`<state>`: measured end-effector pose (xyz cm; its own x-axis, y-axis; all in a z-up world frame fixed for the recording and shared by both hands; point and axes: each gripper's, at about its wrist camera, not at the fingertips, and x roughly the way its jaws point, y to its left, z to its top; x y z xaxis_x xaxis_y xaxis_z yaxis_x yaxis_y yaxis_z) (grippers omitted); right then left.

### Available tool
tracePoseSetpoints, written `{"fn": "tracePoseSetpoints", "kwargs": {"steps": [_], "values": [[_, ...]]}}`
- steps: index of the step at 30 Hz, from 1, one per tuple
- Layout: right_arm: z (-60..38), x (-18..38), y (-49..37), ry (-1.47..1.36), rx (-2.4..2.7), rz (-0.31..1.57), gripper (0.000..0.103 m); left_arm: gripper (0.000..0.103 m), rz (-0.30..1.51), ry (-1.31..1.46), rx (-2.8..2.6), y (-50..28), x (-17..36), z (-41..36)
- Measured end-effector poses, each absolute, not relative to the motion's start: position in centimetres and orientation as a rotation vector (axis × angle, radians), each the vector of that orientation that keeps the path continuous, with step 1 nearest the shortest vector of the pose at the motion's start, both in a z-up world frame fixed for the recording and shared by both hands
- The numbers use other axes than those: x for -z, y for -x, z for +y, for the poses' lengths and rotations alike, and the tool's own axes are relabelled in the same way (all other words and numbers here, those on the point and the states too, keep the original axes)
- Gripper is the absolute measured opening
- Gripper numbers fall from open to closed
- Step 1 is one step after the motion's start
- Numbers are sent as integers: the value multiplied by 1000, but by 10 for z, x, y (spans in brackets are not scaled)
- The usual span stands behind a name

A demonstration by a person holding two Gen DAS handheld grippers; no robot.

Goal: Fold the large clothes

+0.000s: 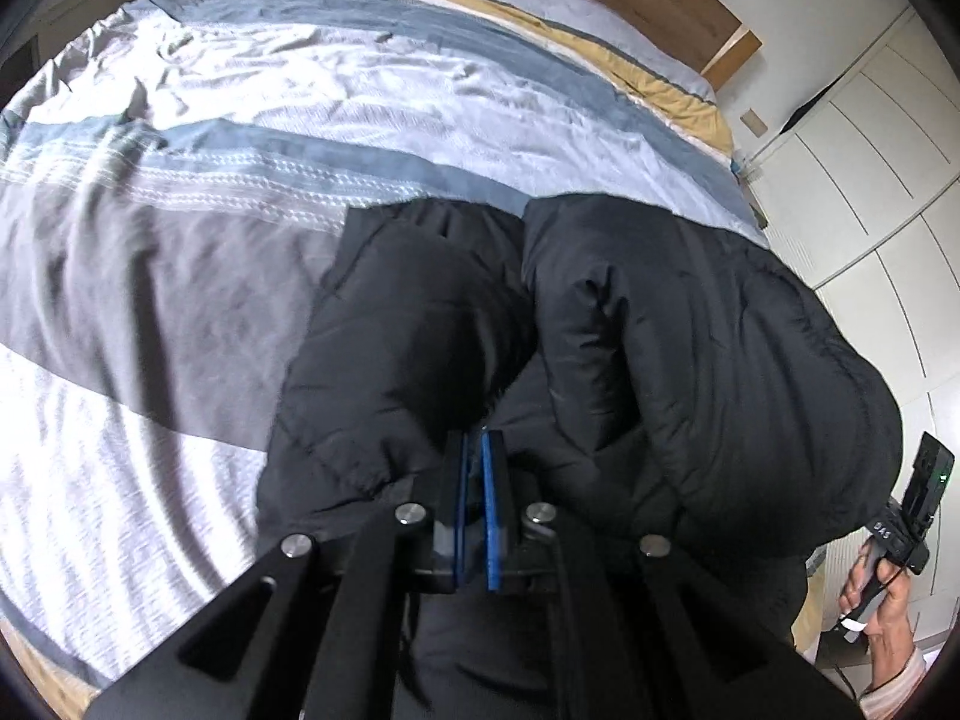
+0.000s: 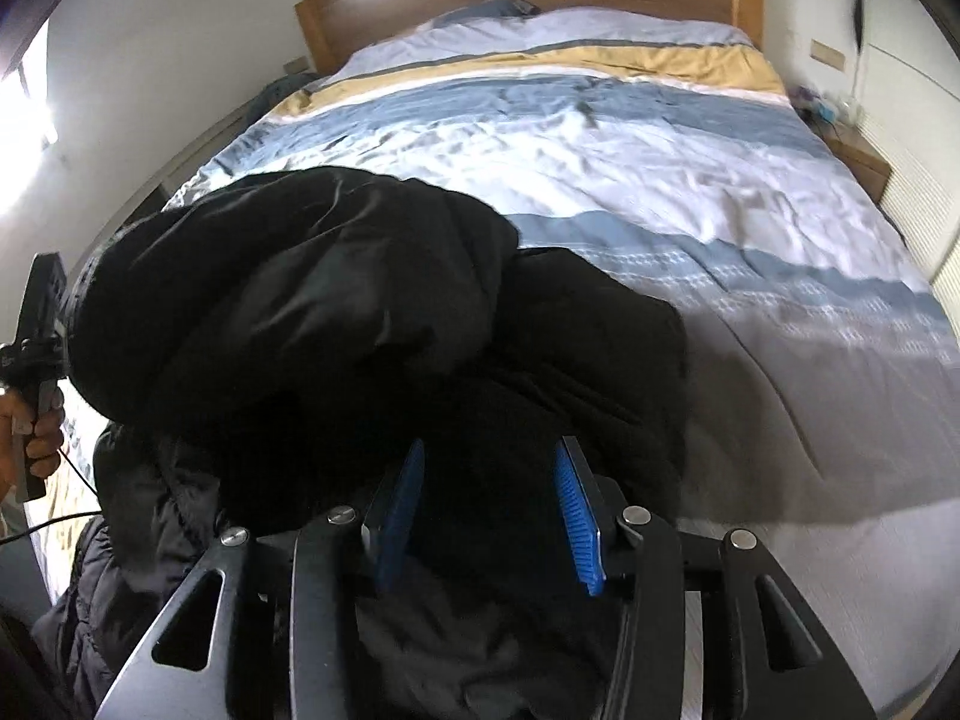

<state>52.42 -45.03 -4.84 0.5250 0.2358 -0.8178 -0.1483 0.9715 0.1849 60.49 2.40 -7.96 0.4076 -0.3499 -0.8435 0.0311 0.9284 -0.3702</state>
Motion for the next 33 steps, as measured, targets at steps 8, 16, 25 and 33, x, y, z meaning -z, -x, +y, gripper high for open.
{"fn": "tracePoseSetpoints", "kwargs": {"steps": [8,16,25,33], "values": [[-434,-9,-532,-78,-275,900,68,5,1046,219,272,-623,25,-5],[-381,-19,-569,-39,-412,862,76,5,1024,142,411,-645,14,-65],[-357,29,-570,22,-459,962,77,5,1116,30,501,-630,72,-115],[-370,99,-559,169,-381,1025,81,5,1128,10,438,-621,129,-110]]}}
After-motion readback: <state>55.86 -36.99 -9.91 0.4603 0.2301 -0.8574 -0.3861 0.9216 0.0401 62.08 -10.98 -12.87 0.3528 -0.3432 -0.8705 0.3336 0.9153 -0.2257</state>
